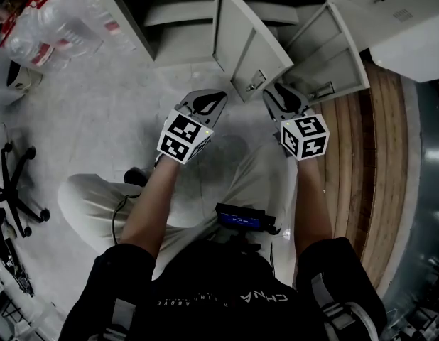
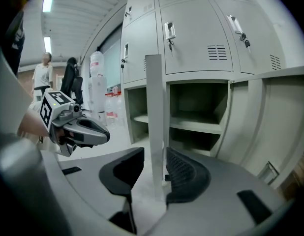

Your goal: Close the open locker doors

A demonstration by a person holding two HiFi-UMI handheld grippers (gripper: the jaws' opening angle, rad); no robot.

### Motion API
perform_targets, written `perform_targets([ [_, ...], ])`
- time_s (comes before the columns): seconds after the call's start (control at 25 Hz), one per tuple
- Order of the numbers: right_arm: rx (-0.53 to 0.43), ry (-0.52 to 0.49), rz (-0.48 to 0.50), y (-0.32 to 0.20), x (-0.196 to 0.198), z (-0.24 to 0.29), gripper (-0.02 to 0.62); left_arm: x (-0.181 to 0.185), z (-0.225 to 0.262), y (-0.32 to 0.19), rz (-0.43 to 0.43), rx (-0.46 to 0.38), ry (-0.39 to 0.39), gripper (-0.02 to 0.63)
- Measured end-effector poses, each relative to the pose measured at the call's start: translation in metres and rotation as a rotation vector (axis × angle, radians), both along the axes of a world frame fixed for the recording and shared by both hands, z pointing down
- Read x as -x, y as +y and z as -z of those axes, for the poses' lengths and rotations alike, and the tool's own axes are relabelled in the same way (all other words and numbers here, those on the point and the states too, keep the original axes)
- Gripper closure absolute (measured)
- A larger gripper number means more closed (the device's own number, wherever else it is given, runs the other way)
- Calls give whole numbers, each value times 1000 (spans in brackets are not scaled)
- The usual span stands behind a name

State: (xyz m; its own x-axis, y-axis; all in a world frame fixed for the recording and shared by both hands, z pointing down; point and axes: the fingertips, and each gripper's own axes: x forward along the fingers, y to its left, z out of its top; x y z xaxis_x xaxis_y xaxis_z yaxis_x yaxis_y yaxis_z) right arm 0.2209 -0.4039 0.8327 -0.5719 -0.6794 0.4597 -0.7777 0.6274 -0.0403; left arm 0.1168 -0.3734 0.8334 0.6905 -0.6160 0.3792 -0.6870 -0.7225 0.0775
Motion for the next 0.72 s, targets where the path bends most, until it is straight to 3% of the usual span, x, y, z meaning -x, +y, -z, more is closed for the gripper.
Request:
perform_targets([
  [0.12, -14, -17, 1, -6, -2, 2, 460, 2, 1, -1, 6, -3, -6, 583],
  [0.32, -25, -27, 89, -1, 15, 4, 474, 5, 0, 0, 12, -5, -18, 583],
  [0.56, -24, -39, 212, 20, 57, 6, 508, 21, -2, 5, 38, -11, -32, 581],
  [0.72, -34, -34, 299, 31, 95, 6, 525, 44, 3, 8, 57, -41, -97, 581],
])
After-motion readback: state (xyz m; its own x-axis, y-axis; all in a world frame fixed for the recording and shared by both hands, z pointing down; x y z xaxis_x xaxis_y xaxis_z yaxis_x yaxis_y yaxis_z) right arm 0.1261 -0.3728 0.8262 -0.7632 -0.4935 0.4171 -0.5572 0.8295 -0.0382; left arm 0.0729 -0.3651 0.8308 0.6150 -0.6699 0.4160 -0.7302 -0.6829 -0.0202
